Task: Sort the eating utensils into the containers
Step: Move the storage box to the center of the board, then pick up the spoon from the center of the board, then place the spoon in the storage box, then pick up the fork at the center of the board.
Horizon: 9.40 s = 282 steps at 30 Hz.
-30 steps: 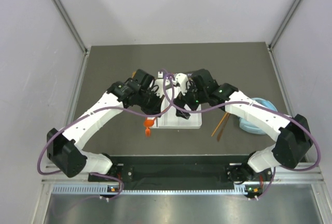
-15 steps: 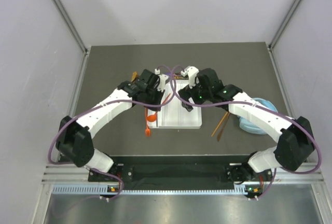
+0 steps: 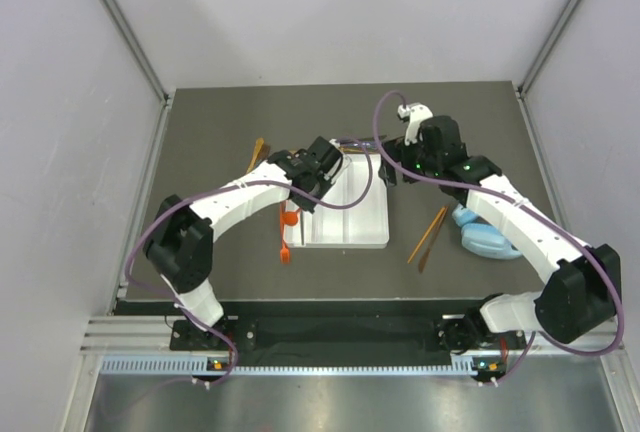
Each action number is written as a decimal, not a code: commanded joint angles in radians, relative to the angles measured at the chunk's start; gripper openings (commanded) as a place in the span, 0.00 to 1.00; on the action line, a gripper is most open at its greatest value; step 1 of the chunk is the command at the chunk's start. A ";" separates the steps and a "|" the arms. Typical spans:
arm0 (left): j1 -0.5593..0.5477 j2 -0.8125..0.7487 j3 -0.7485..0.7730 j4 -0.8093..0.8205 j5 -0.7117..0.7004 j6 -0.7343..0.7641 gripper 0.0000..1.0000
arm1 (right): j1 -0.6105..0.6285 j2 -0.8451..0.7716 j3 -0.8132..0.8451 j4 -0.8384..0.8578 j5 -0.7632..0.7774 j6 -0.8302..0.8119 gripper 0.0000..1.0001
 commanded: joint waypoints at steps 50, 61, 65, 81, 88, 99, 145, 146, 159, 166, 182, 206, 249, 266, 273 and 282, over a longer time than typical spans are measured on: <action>-0.384 0.205 -0.113 0.166 0.078 0.152 0.00 | -0.164 -0.048 -0.096 0.052 -0.119 0.112 0.89; -0.334 0.249 -0.142 0.195 -0.073 0.161 0.25 | -0.164 -0.065 -0.088 0.047 -0.122 0.114 0.89; -0.305 0.262 -0.138 0.207 -0.088 0.161 0.29 | -0.164 -0.067 -0.094 0.046 -0.121 0.115 0.89; -0.219 0.115 -0.150 0.238 0.023 0.149 0.42 | -0.167 -0.108 -0.126 0.075 -0.147 0.105 0.90; -0.219 -0.076 -0.164 0.235 0.192 0.100 0.44 | -0.164 -0.093 -0.132 0.086 -0.214 0.094 0.89; -0.118 -0.609 -0.193 0.337 -0.056 -0.095 0.64 | 0.169 0.045 -0.053 -0.011 -0.184 -0.039 0.89; 0.111 -0.857 -0.296 0.256 -0.222 -0.093 0.68 | 0.474 0.607 0.302 -0.193 -0.130 -0.434 0.86; 0.111 -0.858 -0.296 0.255 -0.222 -0.093 0.68 | 0.471 0.613 0.300 -0.195 -0.130 -0.435 0.86; 0.114 -0.863 -0.308 0.255 -0.199 -0.107 0.68 | 0.464 0.643 0.263 -0.201 -0.098 -0.432 0.59; 0.116 -0.860 -0.308 0.255 -0.196 -0.107 0.68 | 0.465 0.662 0.268 -0.232 -0.124 -0.412 0.00; 0.125 -0.800 -0.328 0.281 -0.442 -0.306 0.60 | 0.522 0.351 0.366 -0.232 -0.179 -0.245 0.00; 0.126 -0.880 -0.323 0.095 -1.003 -0.616 0.59 | 0.358 0.806 0.901 -0.184 0.146 0.471 0.00; 0.277 -0.522 -0.426 0.412 -0.598 -0.514 0.63 | 0.263 0.762 0.790 -0.089 -0.099 0.534 0.42; 0.260 -0.585 -0.631 0.310 -0.101 -0.641 0.62 | 0.143 0.344 0.403 -0.028 -0.076 0.418 0.44; 0.203 -0.617 -0.679 0.274 -0.059 -0.633 0.60 | 0.092 0.294 0.242 0.024 -0.095 0.410 0.44; 0.131 -0.510 -0.719 0.371 -0.031 -0.658 0.59 | 0.056 0.280 0.190 0.038 -0.112 0.405 0.44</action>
